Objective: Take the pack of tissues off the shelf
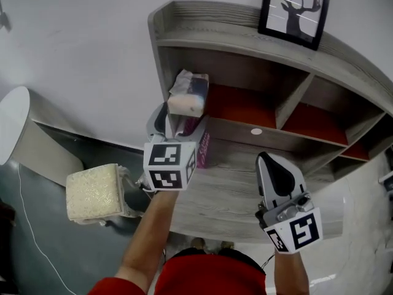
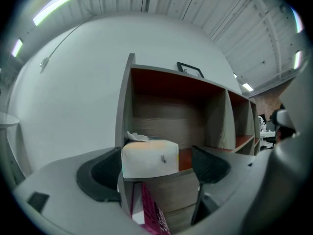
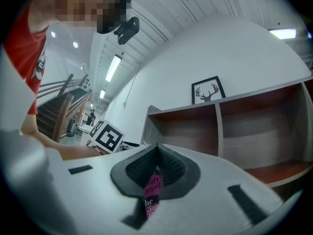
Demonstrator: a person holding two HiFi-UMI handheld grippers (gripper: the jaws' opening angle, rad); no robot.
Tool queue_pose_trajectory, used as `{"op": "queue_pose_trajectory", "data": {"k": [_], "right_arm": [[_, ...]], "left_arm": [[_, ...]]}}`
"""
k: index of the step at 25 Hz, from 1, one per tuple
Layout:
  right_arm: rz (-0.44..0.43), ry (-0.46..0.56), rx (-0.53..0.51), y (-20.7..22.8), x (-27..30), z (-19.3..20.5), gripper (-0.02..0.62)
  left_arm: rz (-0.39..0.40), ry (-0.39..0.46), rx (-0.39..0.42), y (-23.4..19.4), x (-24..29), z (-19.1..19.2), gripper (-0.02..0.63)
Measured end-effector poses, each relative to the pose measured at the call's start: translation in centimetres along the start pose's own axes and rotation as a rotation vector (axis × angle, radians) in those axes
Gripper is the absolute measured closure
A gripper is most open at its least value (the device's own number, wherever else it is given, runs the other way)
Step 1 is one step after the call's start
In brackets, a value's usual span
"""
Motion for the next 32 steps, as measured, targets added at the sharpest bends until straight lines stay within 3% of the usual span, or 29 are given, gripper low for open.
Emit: {"op": "queue_pose_trajectory", "data": {"k": [13,21,32], "right_arm": [[-0.054,0.011,0.018,3.7,-1.3,0.9,0.591],[-0.073,0.012,0.033,4.0,-1.7,1.5,0.591],[-0.063,0.025,0.040,4.2,-2.5,1.4,0.591]], "left_arm": [[-0.193,0.017,0.021,1.1,1.4,0.9,0.192],[-0.175,0.039,0.026,0.9,0.7,0.7,0.278],[-0.135,0.124,0.006,1.0,-1.8,-0.8,0.290]]}}
Point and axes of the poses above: the fingertips, and each gripper's own axes: x forward along the fingers, y to its right, z out of its underside, the point moved 10 cm from there along -x, backward along the fingers, and after that the axes turned 14 degrees about -z, right-handed, at the moved point
